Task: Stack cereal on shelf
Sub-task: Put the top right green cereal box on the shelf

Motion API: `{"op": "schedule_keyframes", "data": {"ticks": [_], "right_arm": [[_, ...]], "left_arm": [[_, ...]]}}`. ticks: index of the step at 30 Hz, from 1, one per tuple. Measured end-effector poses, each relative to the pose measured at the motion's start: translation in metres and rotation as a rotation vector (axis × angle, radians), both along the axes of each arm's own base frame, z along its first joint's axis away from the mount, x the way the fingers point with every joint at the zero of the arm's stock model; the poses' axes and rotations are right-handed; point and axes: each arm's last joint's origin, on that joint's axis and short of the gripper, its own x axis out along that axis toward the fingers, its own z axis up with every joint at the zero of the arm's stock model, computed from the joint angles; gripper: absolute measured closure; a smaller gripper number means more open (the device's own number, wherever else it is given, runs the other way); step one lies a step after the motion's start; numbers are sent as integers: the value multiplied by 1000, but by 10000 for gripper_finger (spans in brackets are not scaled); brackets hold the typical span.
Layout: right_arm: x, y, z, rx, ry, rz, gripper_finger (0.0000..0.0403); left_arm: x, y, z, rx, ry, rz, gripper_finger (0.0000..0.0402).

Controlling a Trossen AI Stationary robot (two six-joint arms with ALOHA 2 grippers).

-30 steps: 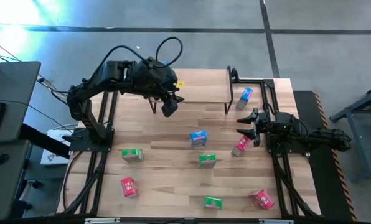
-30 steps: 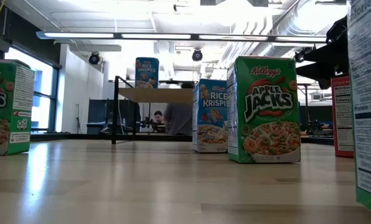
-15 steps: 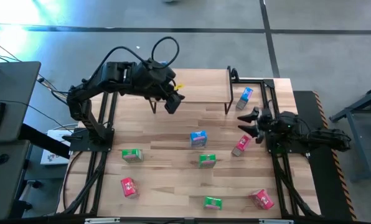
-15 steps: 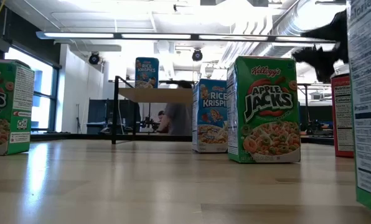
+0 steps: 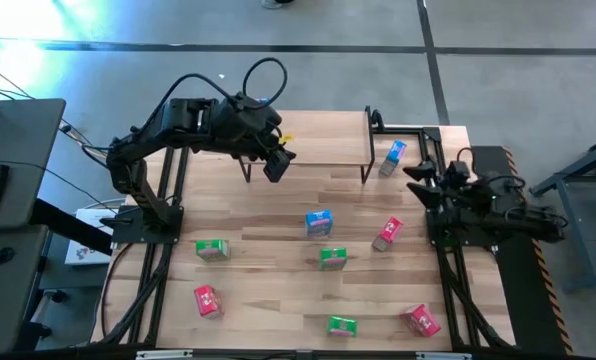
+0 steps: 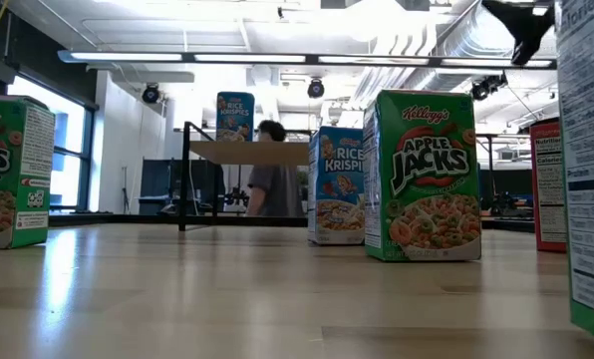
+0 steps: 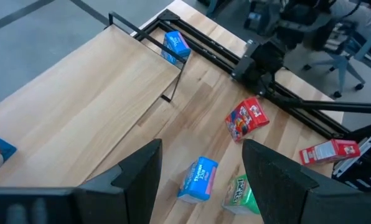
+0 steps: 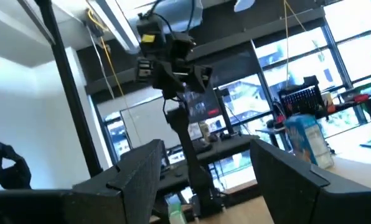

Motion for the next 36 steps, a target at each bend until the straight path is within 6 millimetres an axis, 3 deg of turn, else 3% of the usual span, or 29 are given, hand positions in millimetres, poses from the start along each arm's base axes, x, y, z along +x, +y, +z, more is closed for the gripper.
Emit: {"op": "schedule_keyframes", "data": {"ticks": [13, 24, 29, 36], "right_arm": [[9, 0, 66, -39, 420, 9, 164], [39, -2, 109, -126, 596, 103, 164], [58, 0, 116, -142, 671, 178, 164], [88, 13, 111, -177, 768, 282, 164]], "left_arm": [[-3, 0, 2, 21, 5, -18, 188], [-12, -1, 8, 52, -7, -43, 188], [-21, -1, 11, 70, 10, -60, 188], [-41, -1, 13, 139, 91, -54, 188]]}}
